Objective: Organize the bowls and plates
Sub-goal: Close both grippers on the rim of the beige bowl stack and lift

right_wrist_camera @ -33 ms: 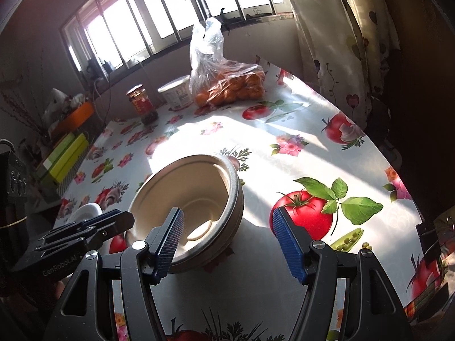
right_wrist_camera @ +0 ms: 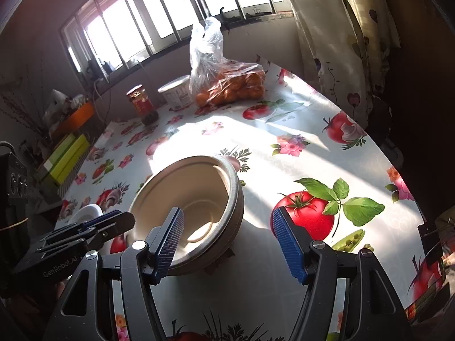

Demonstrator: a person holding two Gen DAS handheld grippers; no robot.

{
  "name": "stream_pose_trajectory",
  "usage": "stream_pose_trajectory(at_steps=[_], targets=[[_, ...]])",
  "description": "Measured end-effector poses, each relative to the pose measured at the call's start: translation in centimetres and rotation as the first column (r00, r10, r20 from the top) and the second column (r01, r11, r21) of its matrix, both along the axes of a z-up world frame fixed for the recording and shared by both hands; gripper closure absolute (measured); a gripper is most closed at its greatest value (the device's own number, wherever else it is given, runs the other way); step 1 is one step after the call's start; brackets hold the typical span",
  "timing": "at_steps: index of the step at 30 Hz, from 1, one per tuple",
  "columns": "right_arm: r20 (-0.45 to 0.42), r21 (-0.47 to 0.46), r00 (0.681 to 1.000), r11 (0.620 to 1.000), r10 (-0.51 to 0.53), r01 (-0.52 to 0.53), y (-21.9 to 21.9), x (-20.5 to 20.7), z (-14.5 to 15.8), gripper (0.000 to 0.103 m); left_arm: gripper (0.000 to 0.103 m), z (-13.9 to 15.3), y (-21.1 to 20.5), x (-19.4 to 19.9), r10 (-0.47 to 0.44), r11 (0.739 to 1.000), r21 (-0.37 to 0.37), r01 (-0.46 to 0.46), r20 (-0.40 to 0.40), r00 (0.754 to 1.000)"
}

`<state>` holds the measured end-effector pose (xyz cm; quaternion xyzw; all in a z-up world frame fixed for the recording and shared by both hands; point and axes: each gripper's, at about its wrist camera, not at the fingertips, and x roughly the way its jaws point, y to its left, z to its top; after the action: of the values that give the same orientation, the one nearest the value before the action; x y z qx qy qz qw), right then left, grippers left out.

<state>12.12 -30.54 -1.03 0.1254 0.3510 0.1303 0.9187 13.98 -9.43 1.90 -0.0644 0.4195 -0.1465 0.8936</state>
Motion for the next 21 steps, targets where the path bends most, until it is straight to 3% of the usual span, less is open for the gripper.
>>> stream_pose_trajectory(at_steps=[12,21], targets=[[-0.038,0.011,0.999,1.0,0.018,-0.017,0.3,1.5,-1.0,0.039,0.074,-1.0,-0.6,1.2,-0.011,1.0,-0.003,0.011,-0.036,0.999],[-0.059,0.036,0.998,0.999,0.023,-0.021,0.4,2.0,-1.4,0.056,0.074,-1.7,-0.4,1.9,-0.01,0.999,-0.035,0.007,-0.074,0.997]])
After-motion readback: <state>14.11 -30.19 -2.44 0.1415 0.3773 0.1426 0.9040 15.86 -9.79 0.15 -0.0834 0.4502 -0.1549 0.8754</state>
